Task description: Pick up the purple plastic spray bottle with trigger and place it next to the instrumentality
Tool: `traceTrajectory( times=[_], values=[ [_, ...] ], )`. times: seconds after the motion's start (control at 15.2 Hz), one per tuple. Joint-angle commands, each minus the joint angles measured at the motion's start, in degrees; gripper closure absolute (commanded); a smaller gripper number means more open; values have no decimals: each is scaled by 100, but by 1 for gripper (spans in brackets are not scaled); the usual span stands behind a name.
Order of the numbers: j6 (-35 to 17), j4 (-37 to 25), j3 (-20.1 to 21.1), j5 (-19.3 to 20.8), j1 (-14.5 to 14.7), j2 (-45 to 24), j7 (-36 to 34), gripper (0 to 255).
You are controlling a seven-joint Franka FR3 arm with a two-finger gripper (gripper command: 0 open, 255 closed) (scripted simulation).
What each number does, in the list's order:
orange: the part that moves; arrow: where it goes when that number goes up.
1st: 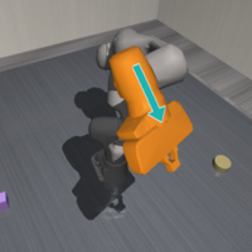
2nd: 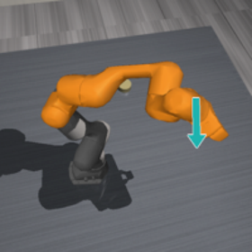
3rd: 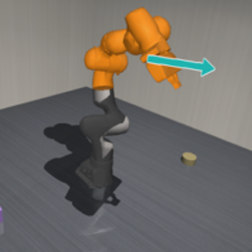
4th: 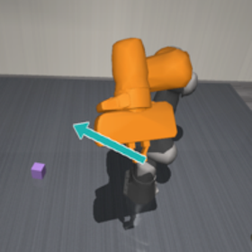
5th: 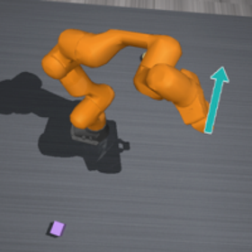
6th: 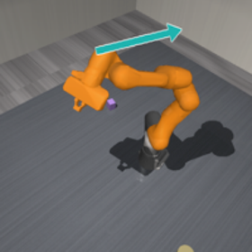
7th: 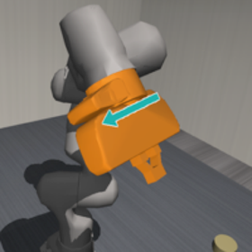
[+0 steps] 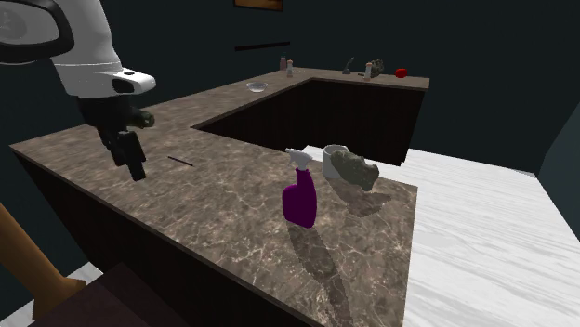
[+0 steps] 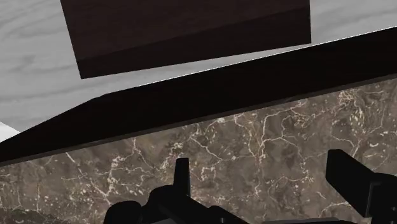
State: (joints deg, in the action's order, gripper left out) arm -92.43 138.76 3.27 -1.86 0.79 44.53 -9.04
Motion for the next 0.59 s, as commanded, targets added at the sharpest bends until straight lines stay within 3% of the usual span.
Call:
traceTrajectory(
  times=[0.0,0.53],
  values=[
    [0,0,0,0,0,0,0,0],
    [-1520,-221,453,290,-644,-1384,-1487,0]
  ],
)
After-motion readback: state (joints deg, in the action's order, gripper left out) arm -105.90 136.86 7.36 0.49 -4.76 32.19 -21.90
